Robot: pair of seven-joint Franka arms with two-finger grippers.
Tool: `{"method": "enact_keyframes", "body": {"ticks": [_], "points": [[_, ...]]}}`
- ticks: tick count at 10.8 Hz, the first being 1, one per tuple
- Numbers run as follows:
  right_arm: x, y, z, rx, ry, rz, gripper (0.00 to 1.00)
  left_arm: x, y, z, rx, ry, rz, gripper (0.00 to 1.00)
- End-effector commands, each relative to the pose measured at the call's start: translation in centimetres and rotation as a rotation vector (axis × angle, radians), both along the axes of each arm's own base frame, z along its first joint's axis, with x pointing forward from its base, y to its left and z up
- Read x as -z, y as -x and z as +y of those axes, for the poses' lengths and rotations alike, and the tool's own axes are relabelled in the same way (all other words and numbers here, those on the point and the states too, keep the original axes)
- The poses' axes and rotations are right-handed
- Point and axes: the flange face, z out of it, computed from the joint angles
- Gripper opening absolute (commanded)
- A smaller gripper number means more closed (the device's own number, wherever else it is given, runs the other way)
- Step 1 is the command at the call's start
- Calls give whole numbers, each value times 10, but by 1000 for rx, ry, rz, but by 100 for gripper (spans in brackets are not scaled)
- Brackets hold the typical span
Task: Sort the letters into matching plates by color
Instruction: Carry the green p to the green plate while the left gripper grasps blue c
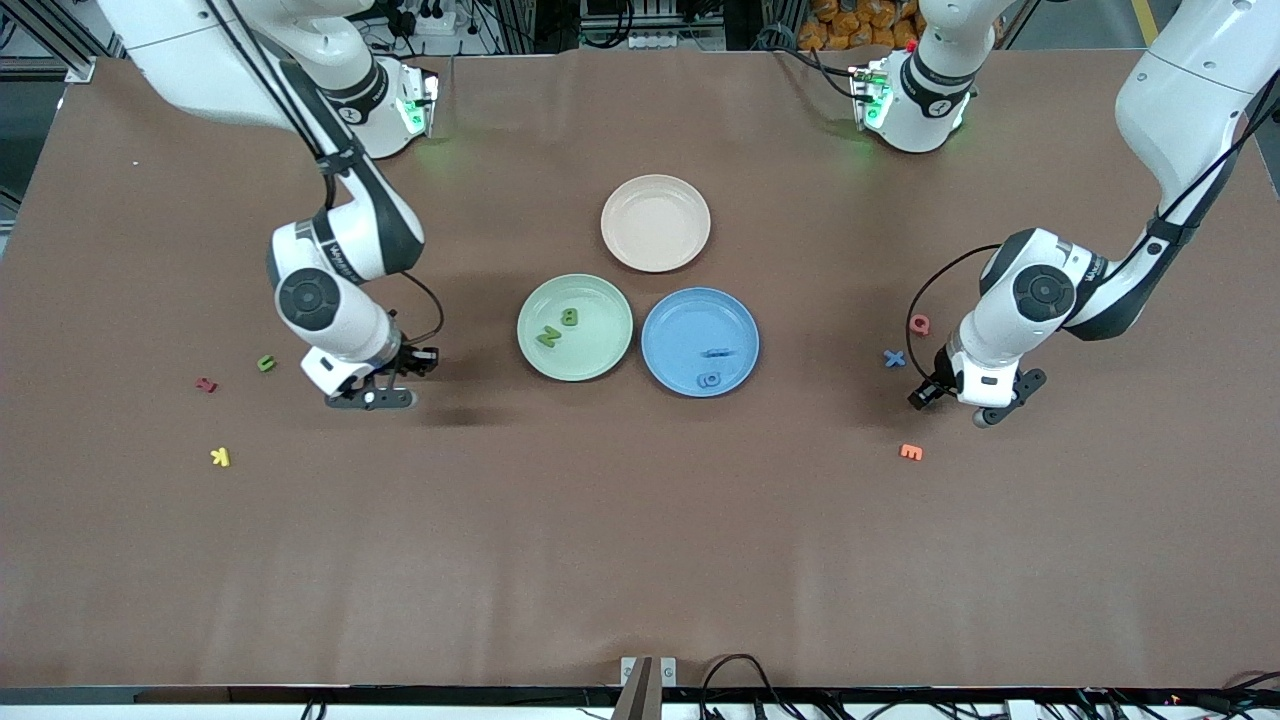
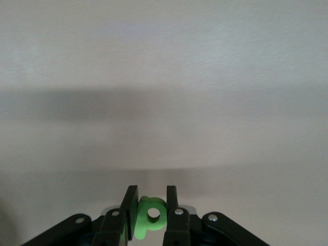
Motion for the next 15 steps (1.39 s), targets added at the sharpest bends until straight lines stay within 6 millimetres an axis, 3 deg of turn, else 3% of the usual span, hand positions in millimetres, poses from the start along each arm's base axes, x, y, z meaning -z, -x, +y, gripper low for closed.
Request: {"method": "enact_keyframes", "body": {"ticks": [1, 3, 5, 8, 11, 14, 15], "points": [[-12, 16, 47, 19, 18, -13, 21, 5, -5, -7, 26, 12, -12, 42], [-11, 31, 82, 11, 15, -14, 21, 4, -5, -11, 33, 11, -15, 26], [-13, 44, 114, 18, -7, -6, 20, 0, -6, -17, 53, 2, -21, 0], [-19, 61, 162, 30, -21, -18, 20, -8, -12, -18, 52, -12, -22, 0], [-15, 83, 196, 14, -33, -4, 20, -31, -21, -46, 48, -19, 3, 0], [-12, 89, 213, 24, -40, 2, 22, -55, -26, -79, 2, 36, 30, 0], [-11, 90, 215, 22, -36, 8, 56, -64, -21, -100, -7, 52, 33, 0]]}}
